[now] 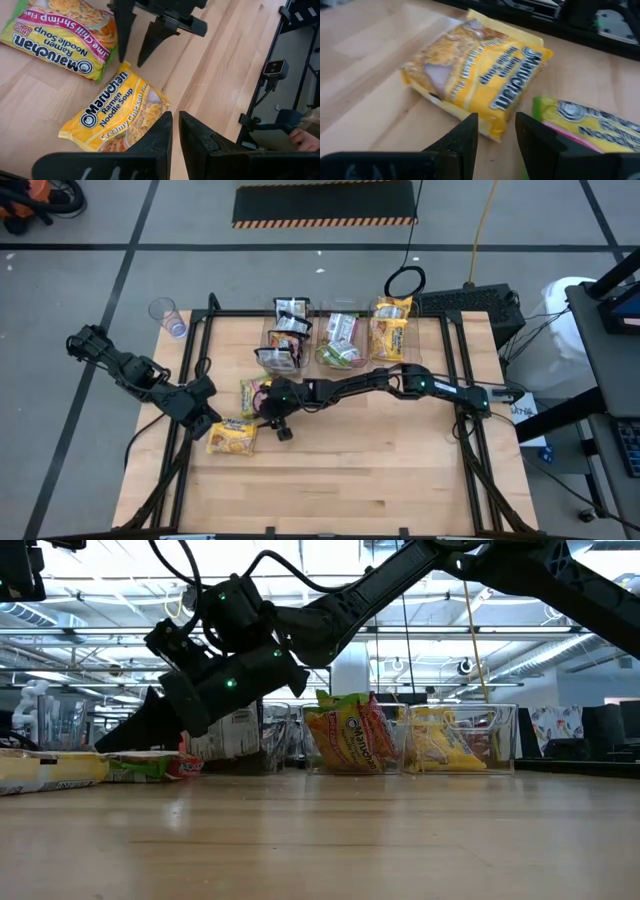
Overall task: Sort Maruchan noodles
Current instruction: Put the yellow noodle pack into the right transparent bin
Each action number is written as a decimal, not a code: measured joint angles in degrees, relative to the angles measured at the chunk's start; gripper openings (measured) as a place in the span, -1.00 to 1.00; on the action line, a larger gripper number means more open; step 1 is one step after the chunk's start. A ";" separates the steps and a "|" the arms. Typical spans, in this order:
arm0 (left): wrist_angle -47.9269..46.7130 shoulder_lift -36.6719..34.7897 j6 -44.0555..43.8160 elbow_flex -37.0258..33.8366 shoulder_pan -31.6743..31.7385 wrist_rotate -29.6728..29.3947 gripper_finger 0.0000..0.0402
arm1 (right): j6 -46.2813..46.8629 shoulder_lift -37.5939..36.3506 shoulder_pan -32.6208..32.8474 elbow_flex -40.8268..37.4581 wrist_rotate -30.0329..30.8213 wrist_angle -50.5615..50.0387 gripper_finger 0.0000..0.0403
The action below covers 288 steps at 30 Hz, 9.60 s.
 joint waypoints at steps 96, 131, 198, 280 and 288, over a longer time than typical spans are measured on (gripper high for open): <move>0.20 0.00 3.57 -0.02 0.02 0.96 -0.81 | -5.09 -13.25 2.10 -0.07 10.22 -11.51 -1.00; -4.03 10.80 14.07 -0.02 0.00 -1.09 -0.81 | -5.11 -14.84 1.97 0.00 10.18 -15.46 -1.00; 16.31 33.01 33.71 0.00 -2.54 -0.96 -0.81 | -7.48 -19.58 1.03 -3.39 10.35 -20.81 -1.00; 17.20 33.91 16.95 -0.53 -5.47 -9.22 -0.81 | -8.96 -20.13 -0.33 -3.39 10.13 -20.85 -1.00; 16.99 34.62 15.40 -4.97 -5.44 -3.89 -0.81 | -8.96 -20.15 -0.33 -3.39 10.13 -20.85 -1.00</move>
